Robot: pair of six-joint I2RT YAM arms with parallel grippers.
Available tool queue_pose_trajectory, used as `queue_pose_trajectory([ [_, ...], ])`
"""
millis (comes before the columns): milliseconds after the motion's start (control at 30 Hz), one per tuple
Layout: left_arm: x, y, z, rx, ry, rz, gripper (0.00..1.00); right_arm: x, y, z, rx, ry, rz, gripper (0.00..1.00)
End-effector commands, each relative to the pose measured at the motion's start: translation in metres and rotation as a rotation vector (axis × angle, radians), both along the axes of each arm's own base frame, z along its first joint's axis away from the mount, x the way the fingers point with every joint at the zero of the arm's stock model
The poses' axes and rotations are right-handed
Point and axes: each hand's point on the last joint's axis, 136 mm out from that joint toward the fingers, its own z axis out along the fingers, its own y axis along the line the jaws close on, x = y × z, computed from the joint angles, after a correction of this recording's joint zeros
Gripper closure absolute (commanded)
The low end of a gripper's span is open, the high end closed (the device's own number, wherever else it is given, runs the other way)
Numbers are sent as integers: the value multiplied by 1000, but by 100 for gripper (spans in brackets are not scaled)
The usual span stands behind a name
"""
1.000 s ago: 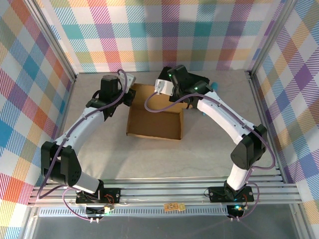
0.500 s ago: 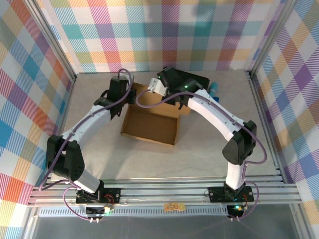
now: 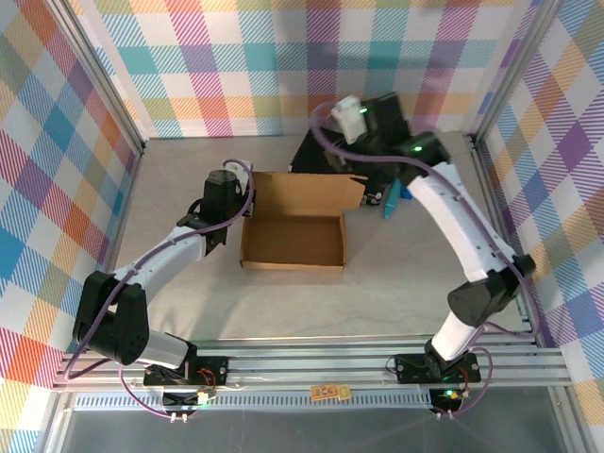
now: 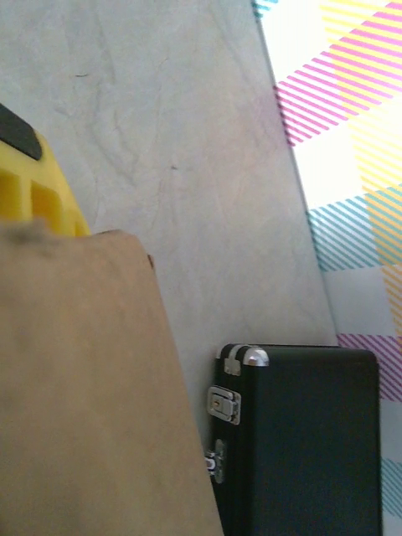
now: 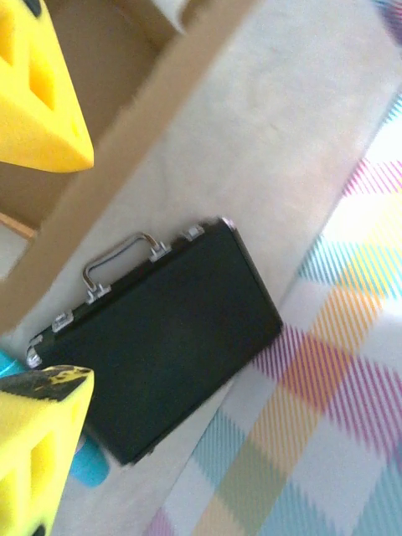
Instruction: Fold the paper box
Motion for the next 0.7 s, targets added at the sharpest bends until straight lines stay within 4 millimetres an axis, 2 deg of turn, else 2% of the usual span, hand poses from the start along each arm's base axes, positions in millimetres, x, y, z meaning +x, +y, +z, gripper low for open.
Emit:
queue_pose_trajectory([
  [0,0,-2,19,6,-78,-7,100,16,-30,17,317,99,-191,39],
  [100,0,-1,22,5,-85,-6,100,34,-68,-5,486,251,-405,43],
  [167,-1,-1,22,7,-82,-4,100,42,-84,-25,605,386,-518,43],
  [300,-1,0,21,8,-80,-2,100,58,-86,-69,733,608,-615,49],
  [400,-2,0,19,8,-70,-1,100,72,-74,-97,747,722,-602,52],
  [500,-2,1,18,5,-68,7,100,78,-51,-114,790,859,-561,51],
  [667,0,4,18,-19,-64,37,100,64,-25,-140,809,1000,-556,41],
])
